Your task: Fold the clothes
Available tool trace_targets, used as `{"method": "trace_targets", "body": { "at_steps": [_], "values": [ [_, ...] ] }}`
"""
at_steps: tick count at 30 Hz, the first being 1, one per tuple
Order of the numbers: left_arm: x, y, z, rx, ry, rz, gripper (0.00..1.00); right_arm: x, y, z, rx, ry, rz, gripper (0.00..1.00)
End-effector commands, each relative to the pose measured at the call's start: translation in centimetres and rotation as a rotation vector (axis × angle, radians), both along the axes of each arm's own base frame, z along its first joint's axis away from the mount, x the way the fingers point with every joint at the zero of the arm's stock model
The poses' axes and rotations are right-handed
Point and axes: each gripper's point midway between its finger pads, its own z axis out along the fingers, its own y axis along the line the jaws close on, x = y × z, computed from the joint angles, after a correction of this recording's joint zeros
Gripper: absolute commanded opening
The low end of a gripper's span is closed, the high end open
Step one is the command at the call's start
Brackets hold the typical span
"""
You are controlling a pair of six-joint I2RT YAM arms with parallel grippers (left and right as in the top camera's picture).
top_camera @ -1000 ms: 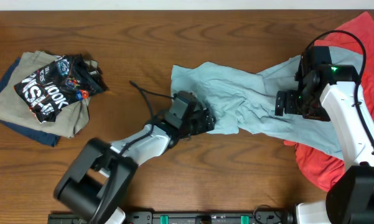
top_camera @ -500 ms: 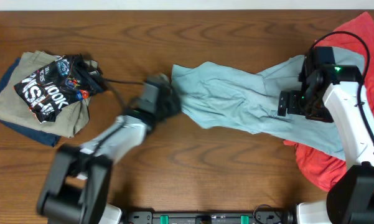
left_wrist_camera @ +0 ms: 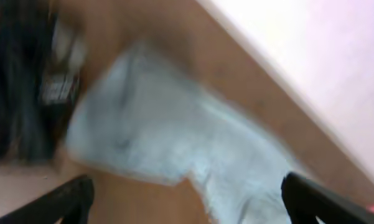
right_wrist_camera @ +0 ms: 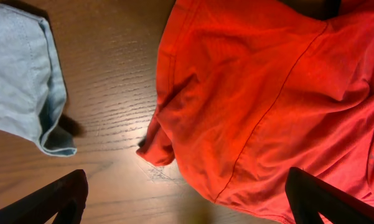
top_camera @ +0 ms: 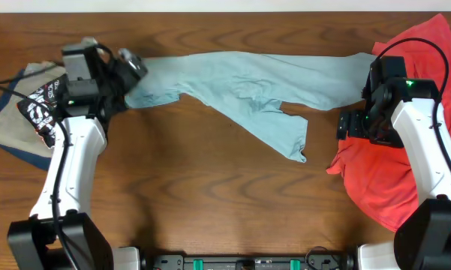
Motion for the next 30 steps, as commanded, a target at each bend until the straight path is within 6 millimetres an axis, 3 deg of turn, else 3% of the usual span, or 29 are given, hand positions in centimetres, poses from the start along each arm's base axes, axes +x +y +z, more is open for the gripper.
{"method": "trace_targets", "body": {
  "at_steps": [1, 4, 8, 13, 19, 26, 27, 30],
  "values": [
    [-2.4, -2.6, -3.5, -0.018, 0.144, -0.080, 0.98, 0.1, -0.2, 0.4, 0.001, -0.014, -0.019, 0.99],
    [-4.9, -5.8, -6.3, -0.035, 0.265, -0.162, 0.98, 0.1, -0.2, 0.4, 0.001, -0.015, -0.019, 0.99],
    [-7.3, -11.7, -9.0, -0.082, 0.352, -0.317, 0.98, 0.1, -0.2, 0.4, 0.002, -0.015, -0.019, 0.99],
    [-8.7, -18.7, -11.8, -0.085, 0.388, -0.454, 0.99, 0.0, -0.2, 0.4, 0.002, -0.014, -0.019, 0.99],
    [-9.8, -27.1, -14.0, -0.090, 0.308, -0.628, 0.96, 0.1, -0.2, 0.4, 0.005, -0.014, -0.019, 0.99],
    [-10.7, -33.7, -15.5, -0.126, 0.196, -0.752, 0.94, 0.1, -0.2, 0.4, 0.005, -0.014, -0.019, 0.99],
    [-10.7, -34.3, -15.7, -0.130, 0.183, -0.763, 0.91, 0.1, -0.2, 0.4, 0.005, -0.014, -0.019, 0.99],
    [-10.4, -35.5, -16.1, -0.171, 0.163, -0.741, 0.71, 0.0, -0.2, 0.4, 0.005, -0.013, -0.019, 0.99]
  ]
}}
